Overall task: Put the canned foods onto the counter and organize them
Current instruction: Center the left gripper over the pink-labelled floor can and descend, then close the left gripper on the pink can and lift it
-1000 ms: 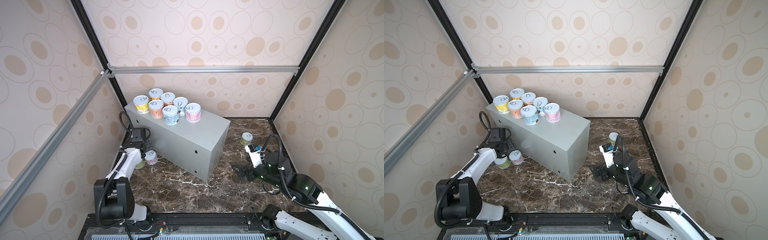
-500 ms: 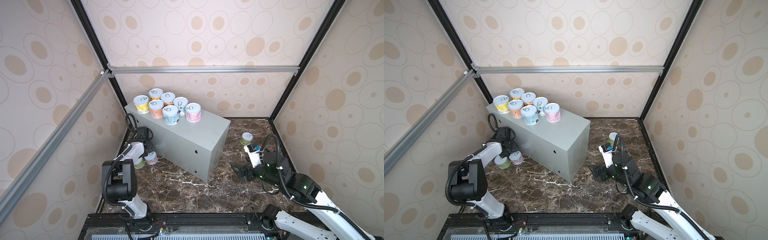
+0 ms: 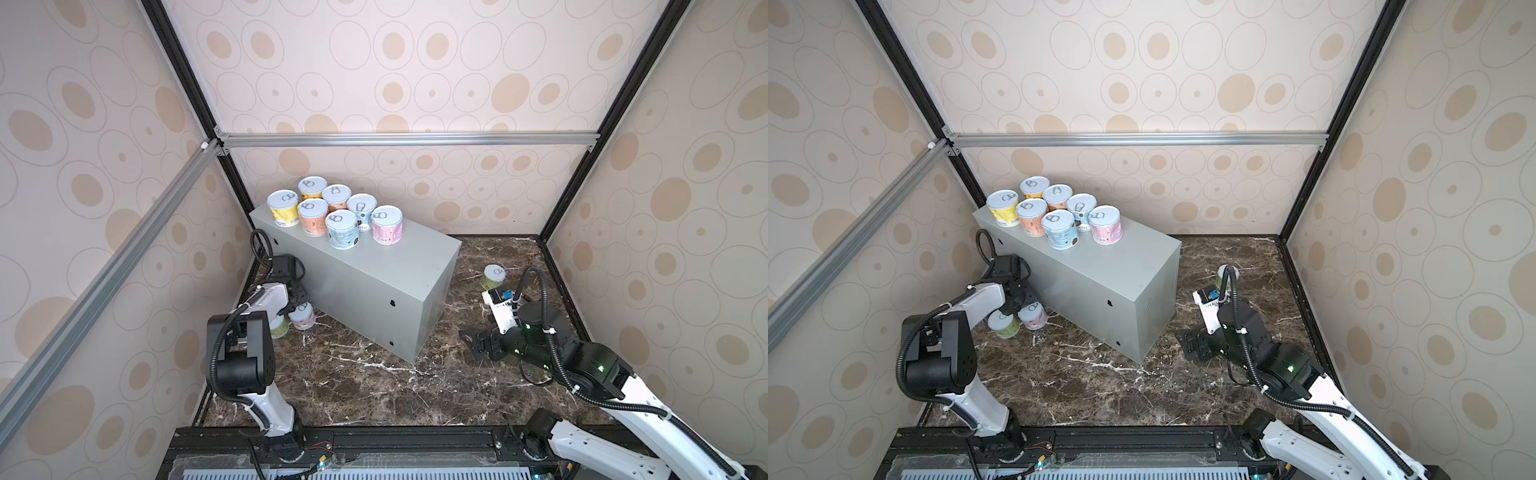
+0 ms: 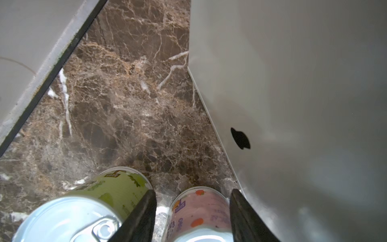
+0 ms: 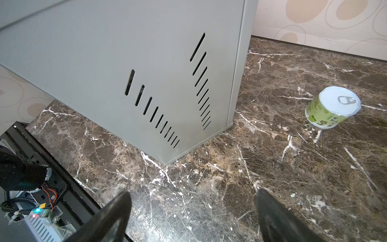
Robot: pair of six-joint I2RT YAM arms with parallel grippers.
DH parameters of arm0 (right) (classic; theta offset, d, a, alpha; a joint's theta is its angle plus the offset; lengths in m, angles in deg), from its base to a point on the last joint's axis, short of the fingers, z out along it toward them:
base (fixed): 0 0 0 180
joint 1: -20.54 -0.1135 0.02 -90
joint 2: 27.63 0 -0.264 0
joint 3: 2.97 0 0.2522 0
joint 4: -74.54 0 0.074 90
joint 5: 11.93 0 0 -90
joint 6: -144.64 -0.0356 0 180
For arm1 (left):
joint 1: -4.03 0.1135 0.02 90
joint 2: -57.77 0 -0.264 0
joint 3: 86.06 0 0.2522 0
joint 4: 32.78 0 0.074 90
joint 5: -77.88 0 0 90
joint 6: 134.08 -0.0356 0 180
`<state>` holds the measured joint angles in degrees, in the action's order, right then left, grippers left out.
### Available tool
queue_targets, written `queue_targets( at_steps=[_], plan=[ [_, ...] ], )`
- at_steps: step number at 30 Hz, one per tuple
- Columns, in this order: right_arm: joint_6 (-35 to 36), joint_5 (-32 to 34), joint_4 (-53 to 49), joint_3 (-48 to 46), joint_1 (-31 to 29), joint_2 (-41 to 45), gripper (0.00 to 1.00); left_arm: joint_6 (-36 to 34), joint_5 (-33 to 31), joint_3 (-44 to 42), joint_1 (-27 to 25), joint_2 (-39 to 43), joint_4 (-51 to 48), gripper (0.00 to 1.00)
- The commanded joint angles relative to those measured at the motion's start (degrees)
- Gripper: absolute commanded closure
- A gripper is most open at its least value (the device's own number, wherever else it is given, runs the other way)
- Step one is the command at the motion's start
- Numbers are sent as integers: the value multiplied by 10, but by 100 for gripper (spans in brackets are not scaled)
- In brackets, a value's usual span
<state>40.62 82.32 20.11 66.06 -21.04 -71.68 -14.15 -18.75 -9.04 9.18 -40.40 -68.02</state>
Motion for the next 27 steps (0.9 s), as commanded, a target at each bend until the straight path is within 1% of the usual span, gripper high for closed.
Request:
queue_targets(
  at_steps=[1,3,8,16,27],
  plan=[
    [2,-6,9,3,-2,-3,5,-8,-5,2,-38,-19,28,45],
    [2,-6,10,3,-2,-3,5,-6,-7,-10,-47,-15,34,45],
    [2,-6,11,1,-2,-1,5,-1,-5,-39,-64,-5,48,39],
    [1,-6,8,-2,-2,7,5,19,-8,-84,-99,38,55,36],
    [-1,-13,10,-4,-2,14,5,52,-10,-169,-149,116,72,24]
  ],
)
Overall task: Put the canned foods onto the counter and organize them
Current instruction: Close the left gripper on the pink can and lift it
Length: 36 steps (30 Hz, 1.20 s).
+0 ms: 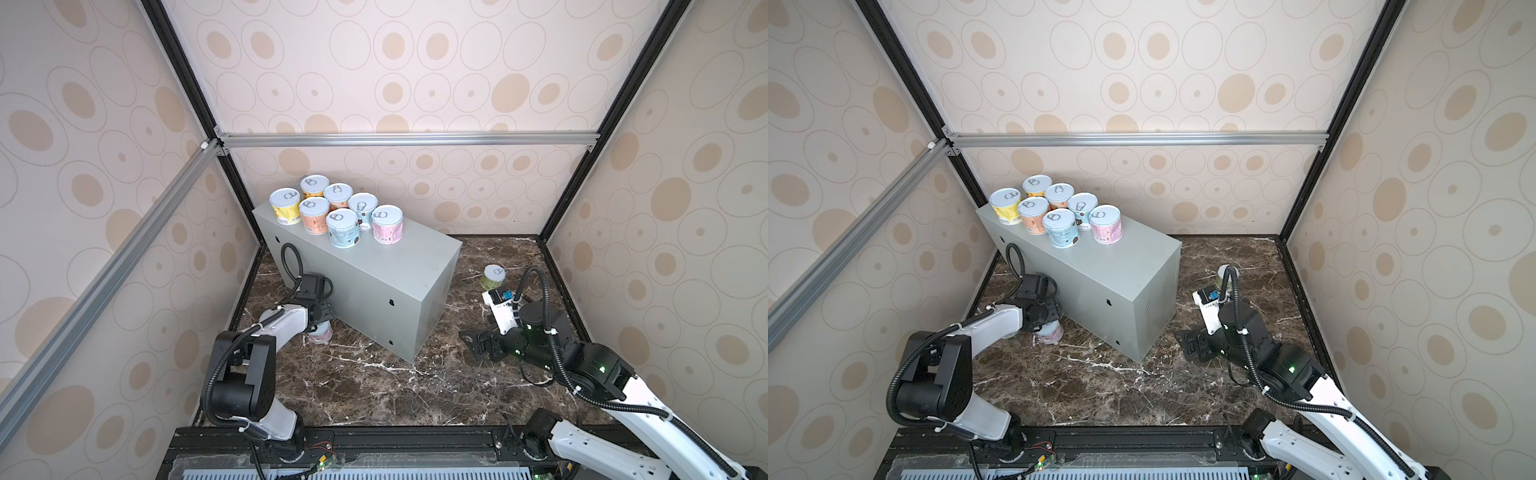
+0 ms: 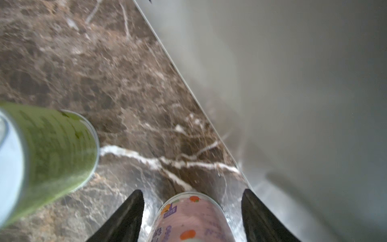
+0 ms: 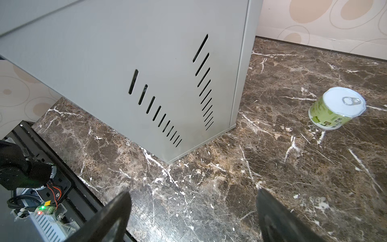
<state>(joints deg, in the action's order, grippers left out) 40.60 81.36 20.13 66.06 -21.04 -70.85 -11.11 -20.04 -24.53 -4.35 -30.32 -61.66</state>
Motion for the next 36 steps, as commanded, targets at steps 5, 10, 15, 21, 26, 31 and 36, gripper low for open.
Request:
queue_targets(
  at_steps=[5,10,15,21,26,31,36],
  plan=[
    [-1,-5,11,-4,-2,10,5,38,-4,-55,-32,47,17,18],
    [-2,-7,13,-6,-1,9,5,60,-10,-94,-43,77,32,12],
    [-3,-11,14,-6,-1,7,5,66,-23,-107,-45,87,40,12],
    [-4,-11,12,-5,-1,8,5,66,-32,-96,-45,70,50,12],
    [-5,-10,9,-7,-2,10,5,63,-44,-77,-45,46,54,13],
    [-4,-7,6,-4,-1,8,5,61,-48,-66,-45,31,58,17],
    [-4,-8,7,-2,-2,3,5,60,-51,-68,-45,35,59,27]
  ],
)
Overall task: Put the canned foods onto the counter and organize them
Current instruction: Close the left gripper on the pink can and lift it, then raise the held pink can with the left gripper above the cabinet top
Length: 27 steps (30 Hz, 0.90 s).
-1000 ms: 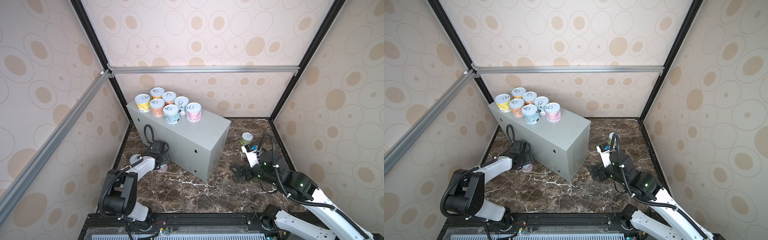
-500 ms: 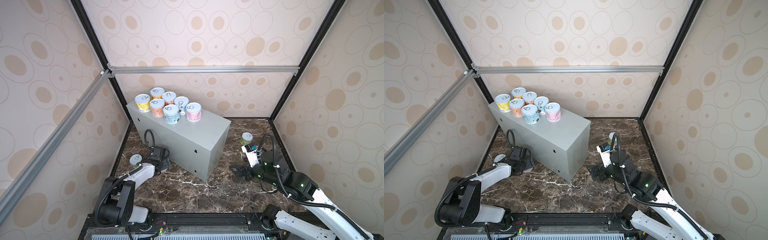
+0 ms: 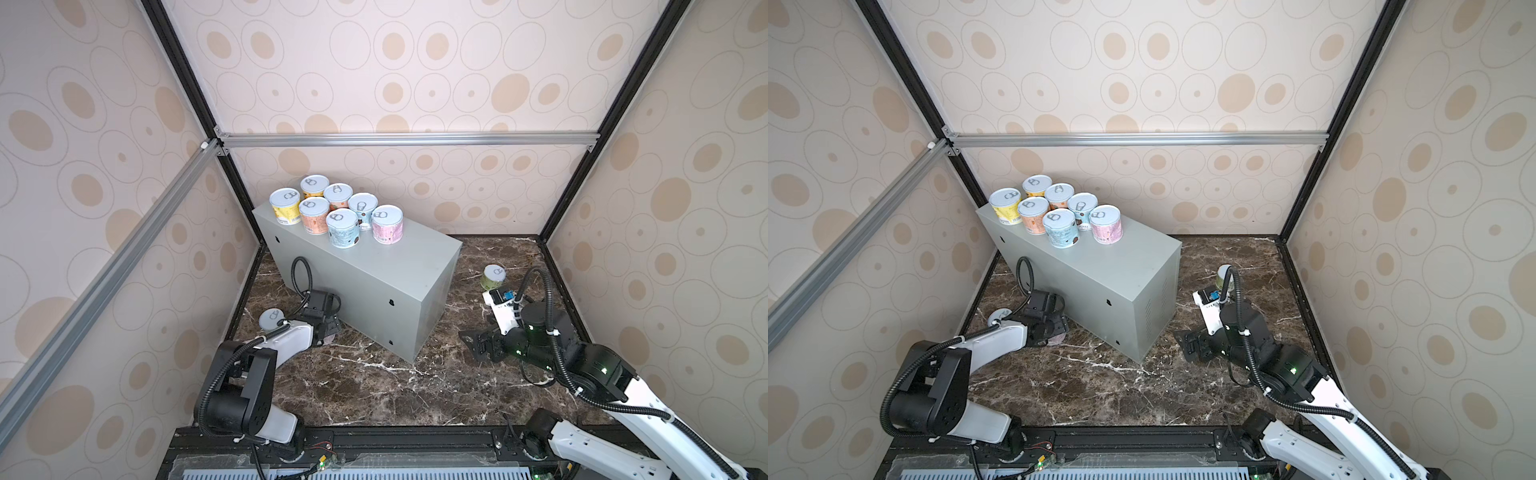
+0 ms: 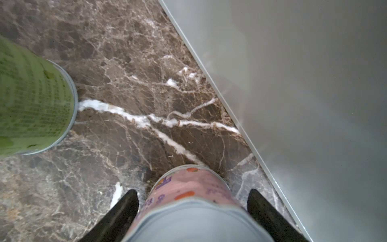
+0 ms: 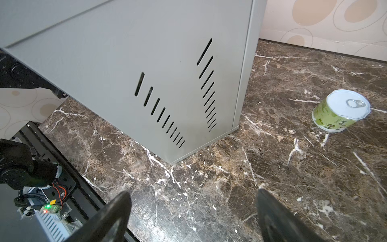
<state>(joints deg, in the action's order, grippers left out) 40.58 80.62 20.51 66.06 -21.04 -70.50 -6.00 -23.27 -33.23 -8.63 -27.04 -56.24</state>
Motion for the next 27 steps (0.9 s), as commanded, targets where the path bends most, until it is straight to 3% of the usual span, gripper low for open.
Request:
queue_targets(
  at_steps=[1,6,13,27],
  plan=[
    [-4,-1,4,-3,-1,-2,5,8,-18,18,-3,4,5,29],
    [-4,-3,5,0,-1,-5,5,5,-15,6,-3,27,2,36],
    [-7,-7,-1,6,-1,-5,5,-3,-6,-14,-2,93,-23,38],
    [-18,-9,-27,28,-1,-2,5,-15,49,-16,-3,291,-115,40]
  ],
)
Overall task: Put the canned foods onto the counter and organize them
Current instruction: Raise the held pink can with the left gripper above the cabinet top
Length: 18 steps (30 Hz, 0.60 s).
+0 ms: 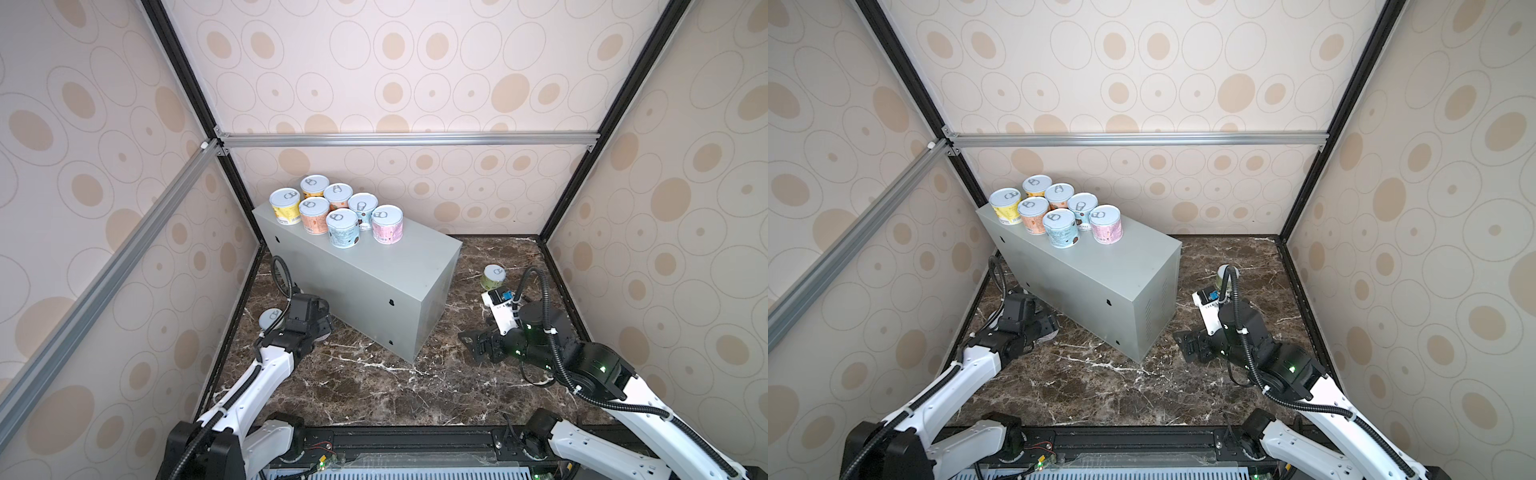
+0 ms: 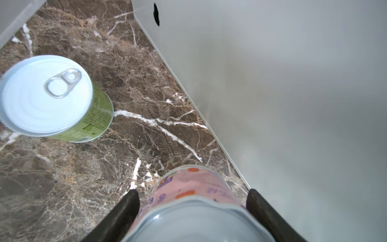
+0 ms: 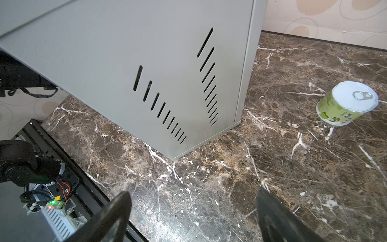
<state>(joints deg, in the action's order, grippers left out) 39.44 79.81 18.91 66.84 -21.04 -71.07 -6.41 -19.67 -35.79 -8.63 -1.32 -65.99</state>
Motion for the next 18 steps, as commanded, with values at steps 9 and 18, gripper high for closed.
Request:
queue_targets(
  at_steps=[9,18],
  plan=[
    [-17,-1,-35,39,-2,-8,5,-39,38,32,-3,129,-75,40],
    [-23,13,-63,69,-2,-35,5,-72,56,69,-3,196,-114,40]
  ],
)
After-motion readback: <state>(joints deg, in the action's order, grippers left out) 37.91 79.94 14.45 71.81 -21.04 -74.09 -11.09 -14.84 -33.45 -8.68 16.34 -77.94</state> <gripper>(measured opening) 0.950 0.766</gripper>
